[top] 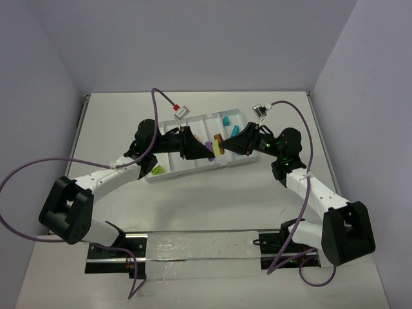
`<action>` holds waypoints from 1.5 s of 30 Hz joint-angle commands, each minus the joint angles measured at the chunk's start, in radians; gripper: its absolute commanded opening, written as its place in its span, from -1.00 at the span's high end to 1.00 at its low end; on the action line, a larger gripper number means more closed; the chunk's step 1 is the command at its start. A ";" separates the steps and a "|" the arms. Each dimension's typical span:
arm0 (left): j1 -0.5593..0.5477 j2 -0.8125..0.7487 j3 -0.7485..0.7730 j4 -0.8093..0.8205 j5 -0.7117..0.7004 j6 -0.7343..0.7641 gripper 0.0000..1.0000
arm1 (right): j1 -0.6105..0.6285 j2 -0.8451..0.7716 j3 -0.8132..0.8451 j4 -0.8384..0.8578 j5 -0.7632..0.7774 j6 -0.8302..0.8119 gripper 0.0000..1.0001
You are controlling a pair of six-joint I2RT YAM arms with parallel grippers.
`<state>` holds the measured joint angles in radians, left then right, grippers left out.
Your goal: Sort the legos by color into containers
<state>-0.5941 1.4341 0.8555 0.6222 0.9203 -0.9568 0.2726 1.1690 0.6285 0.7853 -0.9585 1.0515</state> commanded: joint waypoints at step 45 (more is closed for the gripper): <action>0.086 0.174 0.298 -0.998 -0.995 0.247 -0.58 | -0.026 -0.183 0.049 -0.590 0.470 -0.332 1.00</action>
<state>-0.4931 1.6593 1.0900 -0.3653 -0.0426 -0.7258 0.2497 0.9947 0.6231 0.1709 -0.4854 0.7379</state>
